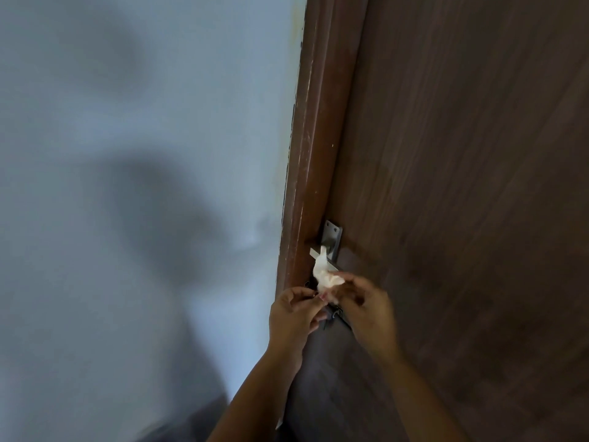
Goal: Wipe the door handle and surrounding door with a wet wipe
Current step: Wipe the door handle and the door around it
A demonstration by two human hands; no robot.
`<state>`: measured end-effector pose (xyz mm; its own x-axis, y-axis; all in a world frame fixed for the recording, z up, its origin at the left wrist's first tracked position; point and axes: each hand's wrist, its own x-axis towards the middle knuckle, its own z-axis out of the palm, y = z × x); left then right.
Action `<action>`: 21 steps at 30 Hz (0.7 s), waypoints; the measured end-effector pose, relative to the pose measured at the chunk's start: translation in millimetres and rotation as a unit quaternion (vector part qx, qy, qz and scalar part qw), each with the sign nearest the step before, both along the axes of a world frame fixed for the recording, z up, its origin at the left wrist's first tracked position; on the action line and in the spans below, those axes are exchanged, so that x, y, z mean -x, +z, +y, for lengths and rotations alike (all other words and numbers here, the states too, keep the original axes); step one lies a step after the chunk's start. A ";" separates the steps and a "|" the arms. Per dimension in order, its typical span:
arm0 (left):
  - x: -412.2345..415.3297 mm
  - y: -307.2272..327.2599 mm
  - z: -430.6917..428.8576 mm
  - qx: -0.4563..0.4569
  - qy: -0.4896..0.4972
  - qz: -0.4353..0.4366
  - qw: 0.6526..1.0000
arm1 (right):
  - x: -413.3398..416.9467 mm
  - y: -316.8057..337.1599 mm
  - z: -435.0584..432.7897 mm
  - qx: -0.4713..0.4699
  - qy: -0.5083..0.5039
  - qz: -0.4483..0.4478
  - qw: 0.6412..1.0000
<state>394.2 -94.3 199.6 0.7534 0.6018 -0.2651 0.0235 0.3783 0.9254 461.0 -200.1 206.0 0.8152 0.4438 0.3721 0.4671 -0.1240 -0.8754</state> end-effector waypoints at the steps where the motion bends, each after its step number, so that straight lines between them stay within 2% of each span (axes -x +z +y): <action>1: -0.9 0.6 1.9 0.004 0.008 -0.004 1.000 | -9.1 10.8 2.4 0.036 -0.051 -0.084 0.995; 2: -1.3 1.1 3.6 0.009 0.010 -0.008 1.000 | -20.4 25.0 4.9 0.077 -0.109 -0.187 0.973; 4: -2.3 1.0 5.5 0.016 0.009 -0.012 1.000 | -47.3 56.0 10.8 0.185 -0.173 -0.370 0.894; 6: -3.7 0.0 5.1 0.024 0.010 -0.005 1.000 | -71.6 79.5 16.6 0.305 -0.185 -0.480 0.802; 10: -4.7 -6.7 3.0 0.035 -0.001 0.033 0.999 | -90.6 76.9 28.7 0.477 -0.137 -0.579 0.647; 12: -1.4 -11.7 5.1 0.043 -0.008 0.048 0.998 | -92.2 55.9 28.9 0.535 -0.095 -0.600 0.587; 14: 4.3 -15.0 10.9 0.049 -0.012 0.060 0.997 | -91.9 27.6 21.5 0.581 -0.060 -0.585 0.563; 18: 21.7 -20.5 26.8 0.064 -0.011 0.076 0.995 | -87.7 -0.5 5.5 0.586 -0.067 -0.538 0.602; 21: 33.6 -26.3 32.9 0.070 -0.004 0.082 0.994 | -85.3 4.9 5.4 0.604 -0.048 -0.524 0.599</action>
